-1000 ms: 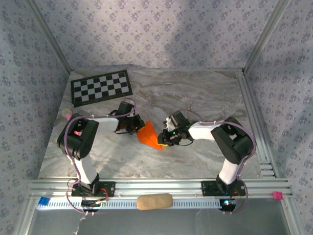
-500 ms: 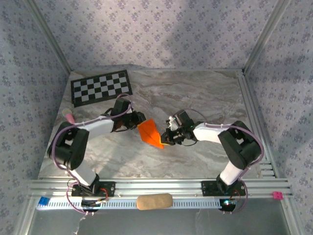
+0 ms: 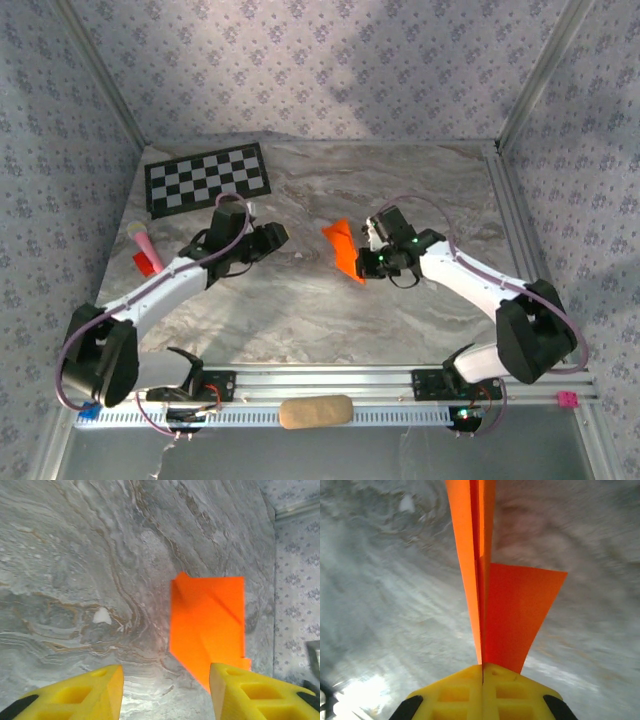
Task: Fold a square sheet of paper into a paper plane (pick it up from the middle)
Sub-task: Turn over the paper at the center of the table.
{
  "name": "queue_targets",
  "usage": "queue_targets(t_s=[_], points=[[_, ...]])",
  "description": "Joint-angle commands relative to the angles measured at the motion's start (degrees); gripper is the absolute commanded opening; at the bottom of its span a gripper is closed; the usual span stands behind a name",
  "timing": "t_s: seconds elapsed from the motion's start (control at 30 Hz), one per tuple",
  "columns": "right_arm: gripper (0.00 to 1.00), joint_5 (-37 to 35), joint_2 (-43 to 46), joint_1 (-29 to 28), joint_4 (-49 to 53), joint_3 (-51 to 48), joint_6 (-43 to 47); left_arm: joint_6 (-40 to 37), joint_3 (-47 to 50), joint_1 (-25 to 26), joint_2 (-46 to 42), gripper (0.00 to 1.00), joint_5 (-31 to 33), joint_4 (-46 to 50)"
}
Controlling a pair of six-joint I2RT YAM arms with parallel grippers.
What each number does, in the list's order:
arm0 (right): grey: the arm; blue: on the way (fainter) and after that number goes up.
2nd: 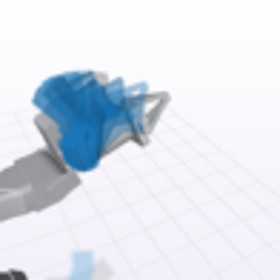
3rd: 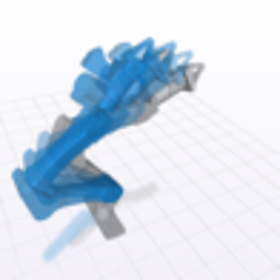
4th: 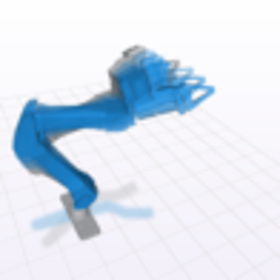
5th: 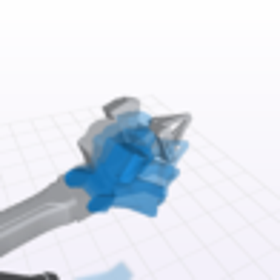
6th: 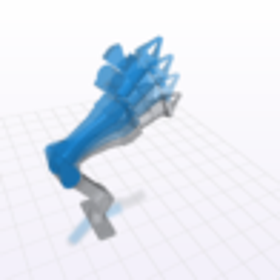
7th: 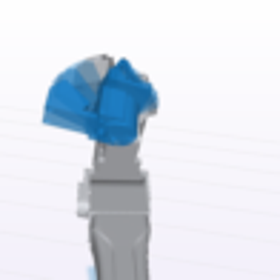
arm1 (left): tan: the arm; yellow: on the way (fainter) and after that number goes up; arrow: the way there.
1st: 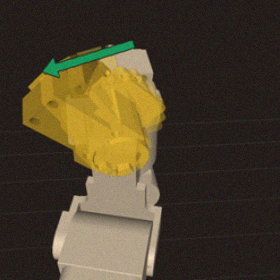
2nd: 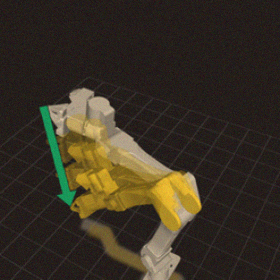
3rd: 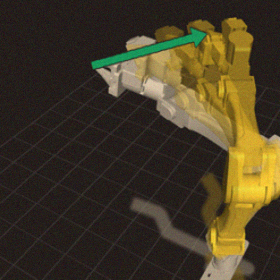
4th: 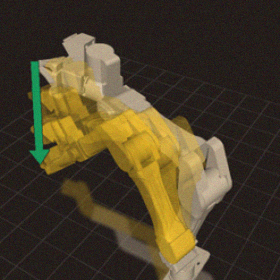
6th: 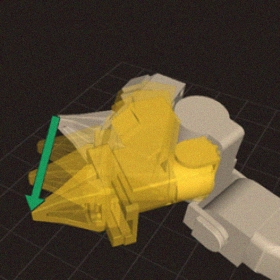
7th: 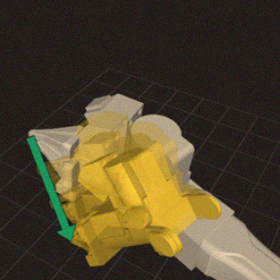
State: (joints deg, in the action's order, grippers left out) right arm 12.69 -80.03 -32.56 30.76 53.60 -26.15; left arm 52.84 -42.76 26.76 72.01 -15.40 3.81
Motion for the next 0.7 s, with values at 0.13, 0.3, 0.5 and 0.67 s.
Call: queue_targets(t_s=[0.13, 0.3, 0.5, 0.67], points=[[0.04, -34.8, 1.8, -3.2, 23.4, 8.5, 2.6, -1.8, 1.9, 0.1, -7.0, 0.52, 8.7, 6.5], [0.03, -50.7, -2.1, -8.7, 29.5, 12.2, 0.3, -0.6, 3.3, -0.2, -11.7, 0.54, 14.4, 9.0], [0.03, -52.9, -11.2, -17.1, 29.3, 14.2, 1.5, 1.7, 4.9, -0.9, -17.0, 0.54, 19.8, 12.6], [0.04, -51.9, -22.1, -24.6, 29.9, 20.8, 3.9, 2.7, 5.9, -1.4, -20.5, 0.54, 22.1, 14.3]])
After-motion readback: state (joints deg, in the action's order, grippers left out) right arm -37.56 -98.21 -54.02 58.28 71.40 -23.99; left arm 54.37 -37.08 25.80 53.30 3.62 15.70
